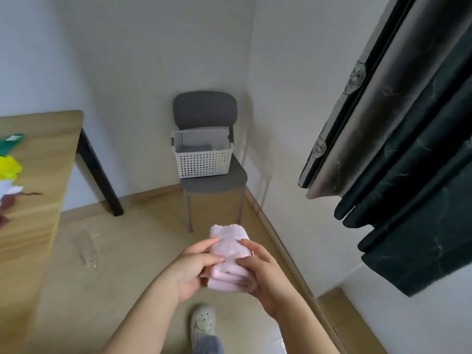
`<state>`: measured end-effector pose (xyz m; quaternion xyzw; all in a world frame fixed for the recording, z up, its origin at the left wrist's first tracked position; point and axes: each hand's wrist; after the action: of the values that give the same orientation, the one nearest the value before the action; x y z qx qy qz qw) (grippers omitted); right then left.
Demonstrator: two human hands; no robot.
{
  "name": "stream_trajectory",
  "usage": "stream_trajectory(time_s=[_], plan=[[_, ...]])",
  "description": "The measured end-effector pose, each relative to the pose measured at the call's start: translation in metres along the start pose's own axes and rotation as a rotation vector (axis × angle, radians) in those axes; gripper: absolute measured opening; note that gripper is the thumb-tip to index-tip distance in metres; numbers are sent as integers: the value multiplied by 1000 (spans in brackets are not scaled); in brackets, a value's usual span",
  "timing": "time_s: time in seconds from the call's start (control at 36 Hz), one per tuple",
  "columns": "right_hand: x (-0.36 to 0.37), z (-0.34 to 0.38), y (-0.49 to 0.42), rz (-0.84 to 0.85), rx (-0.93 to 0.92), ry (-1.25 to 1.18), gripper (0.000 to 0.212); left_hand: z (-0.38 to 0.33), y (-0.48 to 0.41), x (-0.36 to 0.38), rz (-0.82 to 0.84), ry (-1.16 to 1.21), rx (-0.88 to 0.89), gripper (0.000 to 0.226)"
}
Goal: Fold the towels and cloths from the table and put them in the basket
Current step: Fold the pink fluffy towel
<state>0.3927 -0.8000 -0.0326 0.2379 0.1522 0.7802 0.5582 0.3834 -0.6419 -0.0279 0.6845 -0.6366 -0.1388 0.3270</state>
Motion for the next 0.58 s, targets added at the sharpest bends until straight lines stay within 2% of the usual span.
stream_trajectory(time_s=[0.22,0.39,0.58], plan=[[11,80,-142,4,41,37,30,-103,-115,-30,-38,9,12,44],[21,135,-241,-17,17,64,36,-176,-193,-48,-60,25,44,45],[17,173,-347,-52,61,101,37,-230,-276,-60,-162,93,6,47]])
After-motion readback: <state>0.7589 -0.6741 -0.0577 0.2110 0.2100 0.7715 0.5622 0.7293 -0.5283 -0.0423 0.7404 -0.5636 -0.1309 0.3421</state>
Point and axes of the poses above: each hand's wrist, its own y-axis away from the middle knuckle, its own x-axis out of the palm, z = x × y, and after that the axes turned 1 degree about -x, right-handed
